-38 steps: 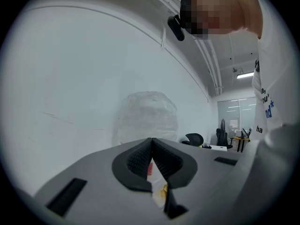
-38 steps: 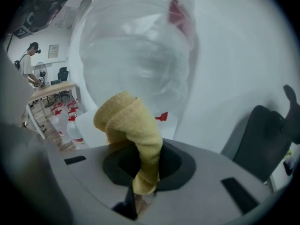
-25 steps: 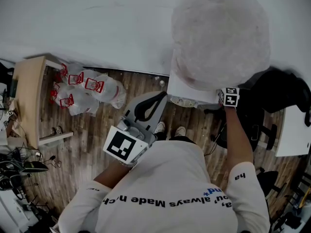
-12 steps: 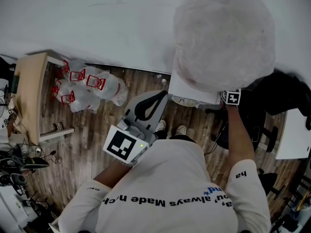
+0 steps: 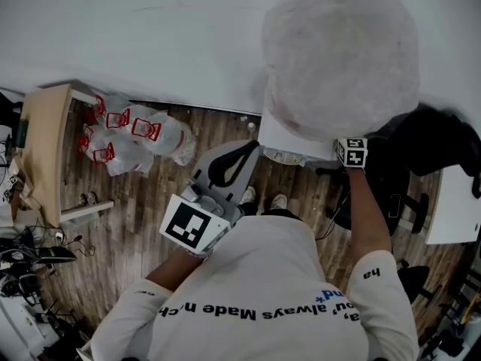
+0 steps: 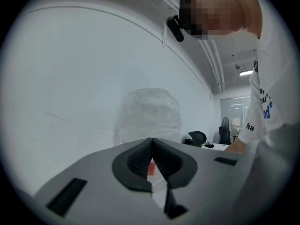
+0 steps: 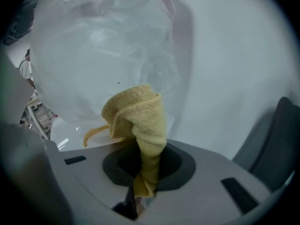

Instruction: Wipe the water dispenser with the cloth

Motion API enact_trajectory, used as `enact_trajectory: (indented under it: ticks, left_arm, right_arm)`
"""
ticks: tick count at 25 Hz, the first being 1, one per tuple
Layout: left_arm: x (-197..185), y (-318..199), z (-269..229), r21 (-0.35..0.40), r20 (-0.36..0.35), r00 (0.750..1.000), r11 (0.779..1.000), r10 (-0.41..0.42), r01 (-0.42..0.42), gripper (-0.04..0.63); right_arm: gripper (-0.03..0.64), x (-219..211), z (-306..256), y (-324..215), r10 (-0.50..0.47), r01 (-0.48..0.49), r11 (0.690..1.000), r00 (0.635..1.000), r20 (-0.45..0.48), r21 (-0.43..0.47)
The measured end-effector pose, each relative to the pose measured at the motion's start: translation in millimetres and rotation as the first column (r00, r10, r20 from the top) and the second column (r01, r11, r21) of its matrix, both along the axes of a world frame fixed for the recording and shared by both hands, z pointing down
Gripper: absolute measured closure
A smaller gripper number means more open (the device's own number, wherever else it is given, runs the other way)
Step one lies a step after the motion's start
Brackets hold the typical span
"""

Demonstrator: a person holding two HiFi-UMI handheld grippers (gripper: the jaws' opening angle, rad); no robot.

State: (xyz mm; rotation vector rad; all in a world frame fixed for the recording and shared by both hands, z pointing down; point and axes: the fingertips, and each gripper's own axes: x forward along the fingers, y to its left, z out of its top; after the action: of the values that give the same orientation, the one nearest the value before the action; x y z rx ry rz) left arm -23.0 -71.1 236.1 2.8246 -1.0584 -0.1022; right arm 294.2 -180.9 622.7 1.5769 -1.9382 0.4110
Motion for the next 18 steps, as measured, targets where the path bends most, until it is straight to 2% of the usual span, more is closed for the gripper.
enact_trajectory:
  ticks: [18]
  left_arm:
    - [6.8, 9.2, -3.6, 0.006, -0.014, 1.0, 1.0, 0.02, -0.02, 0.577]
  right_arm:
    - [0.561, -16.9, -1.3, 54.1, -0.029, 0.031, 0.999, 0.998, -0.058, 0.026]
